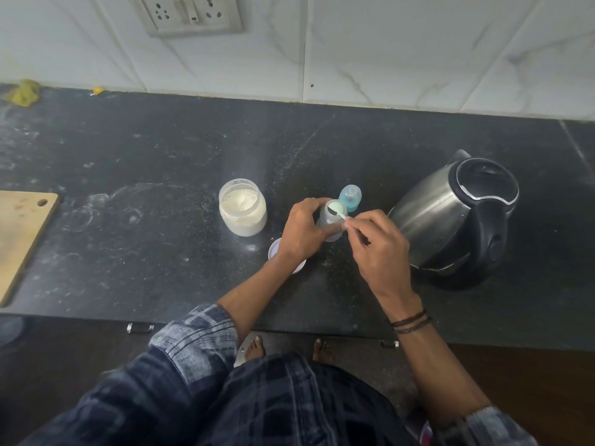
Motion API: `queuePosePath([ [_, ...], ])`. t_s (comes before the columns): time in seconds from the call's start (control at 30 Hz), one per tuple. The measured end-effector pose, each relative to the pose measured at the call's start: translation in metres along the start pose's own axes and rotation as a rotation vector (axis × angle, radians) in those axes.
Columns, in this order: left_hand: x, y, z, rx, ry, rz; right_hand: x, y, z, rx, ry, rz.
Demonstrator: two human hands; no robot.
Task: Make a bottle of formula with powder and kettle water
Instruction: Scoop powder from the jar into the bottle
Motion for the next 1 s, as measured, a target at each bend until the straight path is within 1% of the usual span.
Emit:
queuePosePath([
  [1.0,0.0041,0.002,-0.0017,-0.001,-0.03,0.027,0.0015,0.0057,0.0034,0.003,-0.022,0.001],
])
Point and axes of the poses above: each hand's wrist, its own y-axis away from the middle knuckle, its own z-axis out of the palm, x = y × z, the point moved 9 cm from there along -y, towards the middle knuckle, and after that the axes turned 12 degrees about -y, right-handed, at the moved point
